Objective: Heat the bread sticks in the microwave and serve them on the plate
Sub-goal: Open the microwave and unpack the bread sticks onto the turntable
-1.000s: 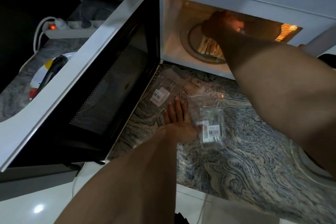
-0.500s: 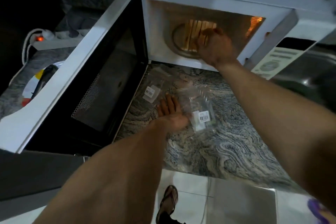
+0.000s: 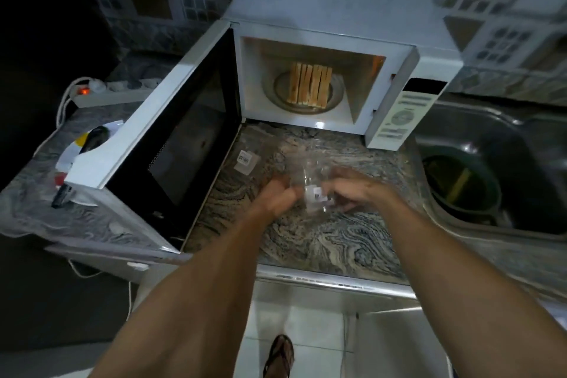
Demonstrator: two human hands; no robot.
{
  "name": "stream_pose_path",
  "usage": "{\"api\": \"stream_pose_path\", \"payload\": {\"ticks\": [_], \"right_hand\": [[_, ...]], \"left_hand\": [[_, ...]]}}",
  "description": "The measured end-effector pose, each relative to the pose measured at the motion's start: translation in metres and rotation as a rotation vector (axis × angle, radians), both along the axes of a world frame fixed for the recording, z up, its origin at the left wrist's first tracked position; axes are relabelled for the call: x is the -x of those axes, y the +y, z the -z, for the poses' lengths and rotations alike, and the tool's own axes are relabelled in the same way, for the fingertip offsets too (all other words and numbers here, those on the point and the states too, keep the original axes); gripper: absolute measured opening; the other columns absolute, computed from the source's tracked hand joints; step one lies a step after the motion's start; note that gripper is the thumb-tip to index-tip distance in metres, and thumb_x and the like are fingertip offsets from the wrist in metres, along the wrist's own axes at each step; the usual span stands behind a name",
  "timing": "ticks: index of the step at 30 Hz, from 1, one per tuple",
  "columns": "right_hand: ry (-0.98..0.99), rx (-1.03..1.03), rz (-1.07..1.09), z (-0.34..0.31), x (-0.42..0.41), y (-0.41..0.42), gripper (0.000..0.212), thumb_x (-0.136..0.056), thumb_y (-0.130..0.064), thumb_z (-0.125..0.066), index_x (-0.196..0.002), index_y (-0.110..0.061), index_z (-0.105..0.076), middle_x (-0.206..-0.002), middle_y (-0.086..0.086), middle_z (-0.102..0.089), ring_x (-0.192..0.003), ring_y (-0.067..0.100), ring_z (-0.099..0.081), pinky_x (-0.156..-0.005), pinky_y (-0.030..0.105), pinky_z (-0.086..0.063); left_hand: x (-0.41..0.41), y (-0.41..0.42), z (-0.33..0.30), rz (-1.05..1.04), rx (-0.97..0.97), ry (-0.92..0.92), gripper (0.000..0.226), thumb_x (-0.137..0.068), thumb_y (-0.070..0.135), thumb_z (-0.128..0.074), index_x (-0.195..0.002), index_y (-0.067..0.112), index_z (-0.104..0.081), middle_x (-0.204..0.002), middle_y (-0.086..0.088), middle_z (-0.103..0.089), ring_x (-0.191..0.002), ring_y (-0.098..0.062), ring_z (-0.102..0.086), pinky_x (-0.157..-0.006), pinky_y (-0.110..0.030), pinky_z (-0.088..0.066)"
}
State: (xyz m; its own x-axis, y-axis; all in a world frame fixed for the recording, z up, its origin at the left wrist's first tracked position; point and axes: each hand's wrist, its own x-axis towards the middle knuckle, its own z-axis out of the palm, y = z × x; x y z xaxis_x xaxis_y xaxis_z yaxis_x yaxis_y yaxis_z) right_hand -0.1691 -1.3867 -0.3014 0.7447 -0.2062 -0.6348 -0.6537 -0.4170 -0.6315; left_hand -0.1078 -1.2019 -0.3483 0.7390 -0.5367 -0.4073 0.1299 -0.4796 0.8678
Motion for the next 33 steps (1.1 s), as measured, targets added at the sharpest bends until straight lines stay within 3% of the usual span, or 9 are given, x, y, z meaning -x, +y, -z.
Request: {"api": "stream_pose_path", "payload": {"ticks": [3, 7, 12, 15, 21, 24, 26, 29, 33], "right_hand": [[-0.046, -0.039, 0.072, 0.013, 0.006, 0.009, 0.029, -0.083, -0.016, -0.069, -0.110, -0.027, -0.067, -0.107, 0.002, -0.069, -0.099, 0.019, -0.068, -0.080, 0.040, -0.062], [-0.054, -0.057, 0.148, 0.024, 0.014, 0.018, 0.027, -0.088, -0.015, -0.074, -0.113, -0.012, -0.068, -0.101, 0.006, -0.069, -0.090, 0.018, -0.067, -0.077, 0.036, -0.062], [-0.016, -0.164, 0.262, 0.033, 0.022, 0.027, 0.031, -0.083, 0.008, -0.072, -0.110, -0.003, -0.061, -0.108, 0.016, -0.068, -0.094, 0.026, -0.069, -0.076, 0.039, -0.063], [-0.025, -0.173, 0.349, 0.038, 0.025, 0.029, 0.034, -0.078, 0.009, -0.077, -0.109, 0.011, -0.065, -0.105, 0.025, -0.071, -0.089, 0.030, -0.073, -0.071, 0.037, -0.063], [-0.040, -0.179, 0.444, 0.042, 0.026, 0.034, 0.023, -0.076, 0.012, -0.077, -0.097, 0.009, -0.068, -0.104, 0.027, -0.071, -0.081, 0.030, -0.072, -0.071, 0.037, -0.063], [0.023, -0.105, 0.352, 0.035, 0.027, 0.033, 0.028, -0.076, 0.001, -0.075, -0.103, 0.005, -0.071, -0.099, 0.024, -0.073, -0.072, 0.024, -0.070, -0.077, 0.042, -0.062], [0.076, 0.018, 0.214, 0.020, 0.023, 0.033, 0.056, -0.064, -0.021, -0.076, -0.118, -0.009, -0.067, -0.102, 0.014, -0.072, -0.081, 0.023, -0.069, -0.078, 0.043, -0.062], [0.062, 0.214, 0.091, -0.002, 0.013, 0.032, 0.113, -0.059, -0.059, -0.074, -0.154, -0.020, -0.028, -0.155, 0.013, -0.038, -0.135, 0.036, -0.045, -0.105, 0.048, -0.047], [-0.015, 0.227, 0.198, -0.010, 0.000, 0.047, 0.128, -0.068, -0.077, -0.069, -0.158, -0.028, 0.008, -0.166, 0.014, 0.001, -0.150, 0.040, -0.016, -0.117, 0.051, -0.028]], "left_hand": [[0.016, -0.003, 0.002, -0.044, -0.031, 0.010, 0.026, -0.085, 0.029, -0.069, -0.108, 0.017, -0.069, -0.091, 0.002, -0.071, -0.082, -0.017, -0.069, -0.065, -0.028, -0.058], [0.025, 0.000, 0.010, -0.173, -0.112, 0.108, 0.021, -0.086, 0.006, -0.065, -0.105, 0.000, -0.069, -0.088, -0.013, -0.071, -0.073, -0.027, -0.070, -0.070, -0.042, -0.062], [0.031, 0.004, 0.000, -0.322, -0.024, 0.253, 0.016, -0.086, -0.015, -0.060, -0.101, -0.011, -0.062, -0.070, -0.018, -0.062, -0.045, -0.024, -0.060, -0.045, -0.035, -0.056], [0.032, 0.002, 0.001, -0.353, -0.054, 0.238, 0.005, -0.086, -0.015, -0.061, -0.087, -0.011, -0.064, -0.066, -0.016, -0.063, -0.047, -0.026, -0.060, -0.045, -0.036, -0.056], [0.029, 0.001, 0.004, -0.318, -0.171, 0.143, 0.009, -0.084, -0.008, -0.067, -0.075, -0.005, -0.063, -0.082, -0.027, -0.071, -0.062, -0.036, -0.070, -0.058, -0.050, -0.060], [0.018, 0.006, -0.012, -0.158, -0.247, 0.178, 0.012, -0.082, 0.001, -0.073, -0.076, -0.005, -0.065, -0.072, -0.023, -0.070, -0.061, -0.031, -0.069, -0.061, -0.047, -0.061], [0.002, 0.012, -0.025, -0.072, -0.292, 0.120, 0.016, -0.082, 0.013, -0.076, -0.081, 0.000, -0.067, -0.074, -0.017, -0.070, -0.063, -0.027, -0.068, -0.057, -0.038, -0.060], [-0.025, 0.020, -0.039, -0.171, -0.312, -0.183, 0.023, -0.086, 0.016, -0.065, -0.103, 0.000, -0.067, -0.101, -0.020, -0.070, -0.095, -0.033, -0.068, -0.079, -0.035, -0.057], [-0.044, 0.022, -0.054, -0.375, -0.268, -0.527, 0.038, -0.083, 0.007, -0.061, -0.121, 0.008, -0.061, -0.117, -0.015, -0.061, -0.107, -0.029, -0.058, -0.083, -0.027, -0.045]]}}
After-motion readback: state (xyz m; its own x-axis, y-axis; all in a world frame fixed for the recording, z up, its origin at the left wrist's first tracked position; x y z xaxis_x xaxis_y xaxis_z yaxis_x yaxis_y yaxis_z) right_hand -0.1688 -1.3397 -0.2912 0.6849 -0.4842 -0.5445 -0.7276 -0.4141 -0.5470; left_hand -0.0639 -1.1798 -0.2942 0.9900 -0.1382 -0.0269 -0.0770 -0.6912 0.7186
